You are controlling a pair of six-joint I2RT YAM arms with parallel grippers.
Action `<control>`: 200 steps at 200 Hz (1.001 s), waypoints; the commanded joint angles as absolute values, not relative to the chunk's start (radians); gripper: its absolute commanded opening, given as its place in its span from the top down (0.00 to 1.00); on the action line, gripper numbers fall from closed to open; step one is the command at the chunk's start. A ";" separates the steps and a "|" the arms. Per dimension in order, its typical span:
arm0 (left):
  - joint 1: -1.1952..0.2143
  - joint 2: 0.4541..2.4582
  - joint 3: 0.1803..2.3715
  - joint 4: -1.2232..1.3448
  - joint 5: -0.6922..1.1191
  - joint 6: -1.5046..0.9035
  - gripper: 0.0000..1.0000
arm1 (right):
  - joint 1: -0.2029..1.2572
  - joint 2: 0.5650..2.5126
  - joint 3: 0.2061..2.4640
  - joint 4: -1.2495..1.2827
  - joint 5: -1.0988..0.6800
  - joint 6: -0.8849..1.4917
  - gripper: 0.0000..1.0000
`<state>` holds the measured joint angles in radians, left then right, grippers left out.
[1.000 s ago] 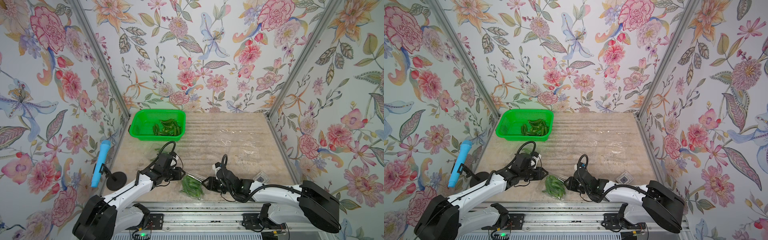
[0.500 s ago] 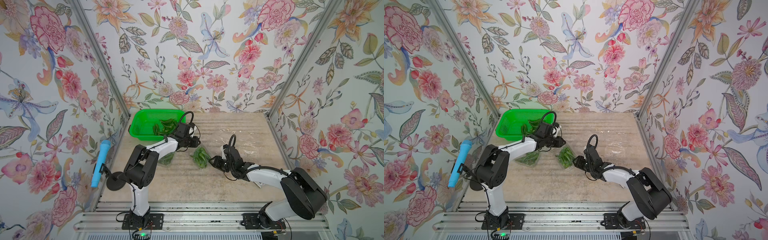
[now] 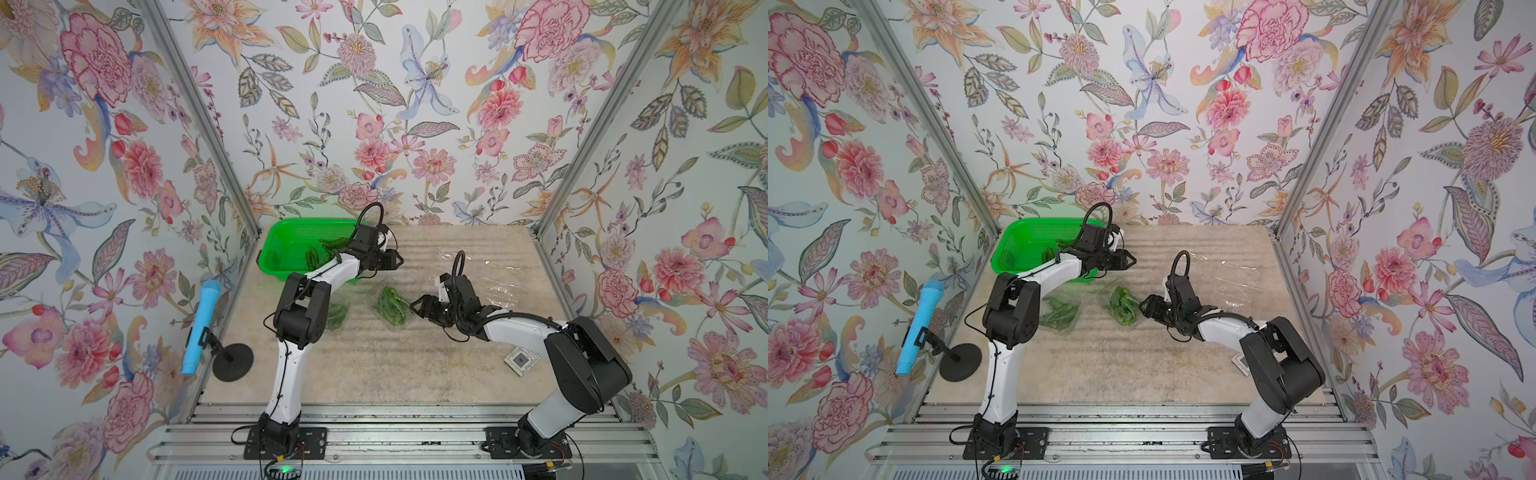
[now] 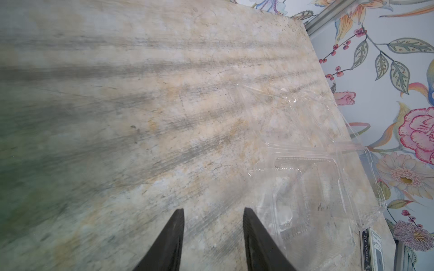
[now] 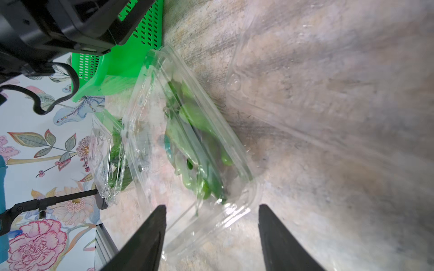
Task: Take small green peppers out of containers
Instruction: Move the packing box to the center of the board.
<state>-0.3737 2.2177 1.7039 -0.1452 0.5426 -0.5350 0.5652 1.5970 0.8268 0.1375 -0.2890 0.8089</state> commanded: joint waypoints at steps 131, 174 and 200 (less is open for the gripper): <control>-0.413 1.310 0.658 0.164 0.471 -0.914 0.56 | 0.488 1.801 1.380 -0.190 -0.481 0.351 0.32; -0.416 1.359 0.628 0.179 0.462 -0.915 0.61 | 0.484 1.971 1.522 -0.208 -0.500 0.335 0.34; -0.416 1.410 0.623 0.208 0.460 -0.923 0.68 | 0.482 2.015 1.543 -0.208 -0.508 0.331 0.34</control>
